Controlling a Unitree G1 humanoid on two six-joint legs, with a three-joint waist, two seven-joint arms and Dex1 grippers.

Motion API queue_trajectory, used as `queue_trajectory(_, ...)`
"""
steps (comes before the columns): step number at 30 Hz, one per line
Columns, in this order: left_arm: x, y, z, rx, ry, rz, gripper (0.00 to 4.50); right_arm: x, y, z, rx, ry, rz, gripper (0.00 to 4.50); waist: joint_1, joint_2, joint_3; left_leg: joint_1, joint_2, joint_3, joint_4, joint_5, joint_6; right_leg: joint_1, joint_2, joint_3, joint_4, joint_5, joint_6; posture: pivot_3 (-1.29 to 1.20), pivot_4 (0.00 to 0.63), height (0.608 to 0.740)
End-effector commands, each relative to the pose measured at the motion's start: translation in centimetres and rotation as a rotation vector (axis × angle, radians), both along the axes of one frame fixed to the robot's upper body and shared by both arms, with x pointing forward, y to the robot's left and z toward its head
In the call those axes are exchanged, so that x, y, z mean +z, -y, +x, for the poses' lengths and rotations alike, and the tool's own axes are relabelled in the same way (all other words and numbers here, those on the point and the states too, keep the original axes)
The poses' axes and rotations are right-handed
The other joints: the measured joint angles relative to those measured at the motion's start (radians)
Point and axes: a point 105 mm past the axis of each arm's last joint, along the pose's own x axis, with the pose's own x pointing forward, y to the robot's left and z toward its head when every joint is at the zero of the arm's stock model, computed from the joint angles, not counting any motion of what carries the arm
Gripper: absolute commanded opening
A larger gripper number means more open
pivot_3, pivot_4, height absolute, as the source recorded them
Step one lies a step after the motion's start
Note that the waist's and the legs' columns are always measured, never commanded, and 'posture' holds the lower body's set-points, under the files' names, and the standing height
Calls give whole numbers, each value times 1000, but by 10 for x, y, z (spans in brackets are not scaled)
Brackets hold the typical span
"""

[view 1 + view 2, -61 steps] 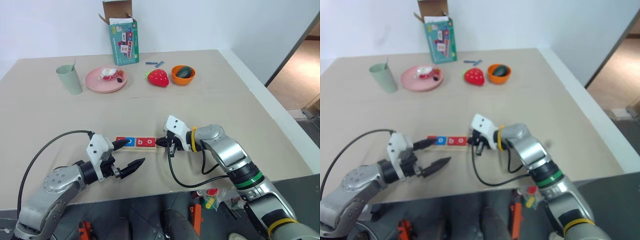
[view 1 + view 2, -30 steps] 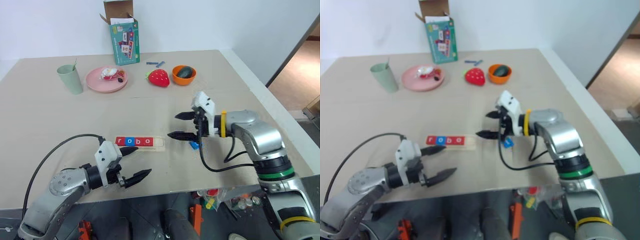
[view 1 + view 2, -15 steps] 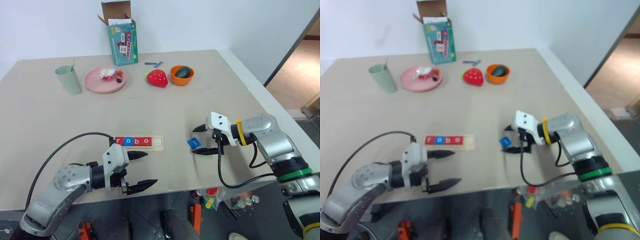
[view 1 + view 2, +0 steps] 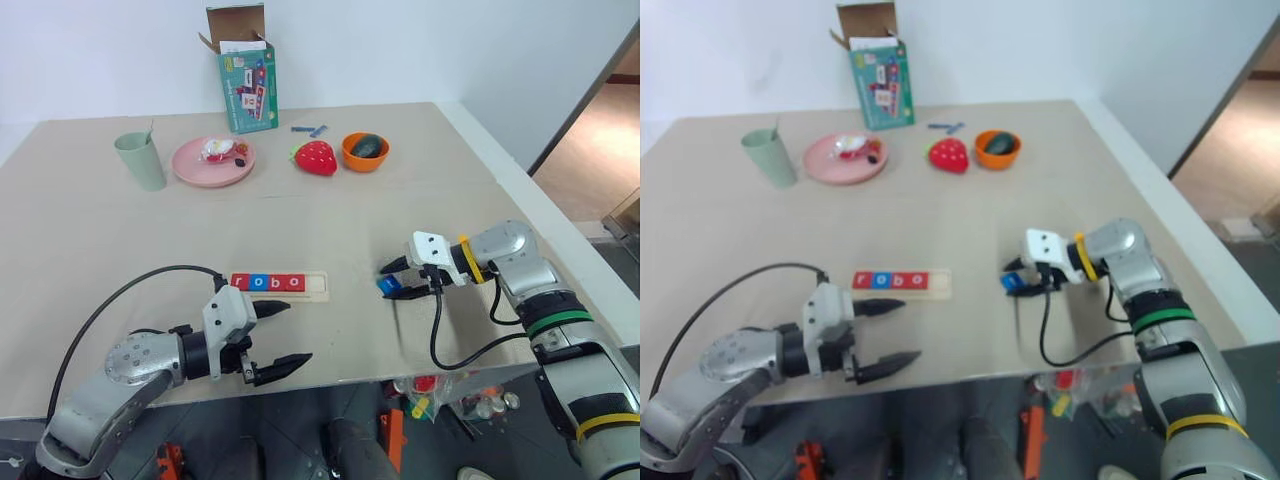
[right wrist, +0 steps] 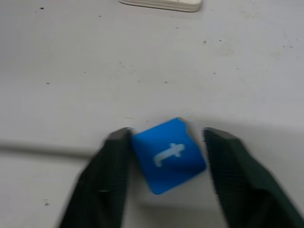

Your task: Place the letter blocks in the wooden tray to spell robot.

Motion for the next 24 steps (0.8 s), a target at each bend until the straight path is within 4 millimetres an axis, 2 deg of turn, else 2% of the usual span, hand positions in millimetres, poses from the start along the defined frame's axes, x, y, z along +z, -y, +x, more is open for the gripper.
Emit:
queue_trajectory(1,9,-1,-3,5,33,-9,4500,3,5,0,-23,-30,2,1089,0,0,0,2,0,0,0,1,1,2,0,0,0,-1,-2,0,150,740)
queue_trajectory(4,9,-2,-2,21,31,-18,4500,15,-4,2,-42,-44,65,1089,0,0,0,7,-1,1,0,1,1,8,0,2,0,-2,-3,0,150,740)
queue_trajectory(9,7,-10,7,121,34,-58,4500,42,-54,9,-139,-71,228,1089,-10,0,1,7,2,3,-2,0,1,5,3,4,0,0,1,0,150,740)
queue_trajectory(15,0,-15,12,171,42,-47,4500,44,-108,9,-241,-36,292,1089,-5,0,0,1,3,-4,-3,-1,0,-1,5,-2,1,-2,-2,0,150,740)
queue_trajectory(17,-1,-16,12,171,44,-42,4500,42,-115,5,-255,-36,294,1089,0,0,0,-8,3,-4,-2,0,-1,-9,4,-2,2,-1,-2,0,150,740)
queue_trajectory(24,-3,-17,12,180,47,-38,4500,36,-115,-6,-279,-44,269,1089,6,0,0,-11,-1,-5,-2,-1,-2,-9,-4,-3,1,-4,1,0,150,740)
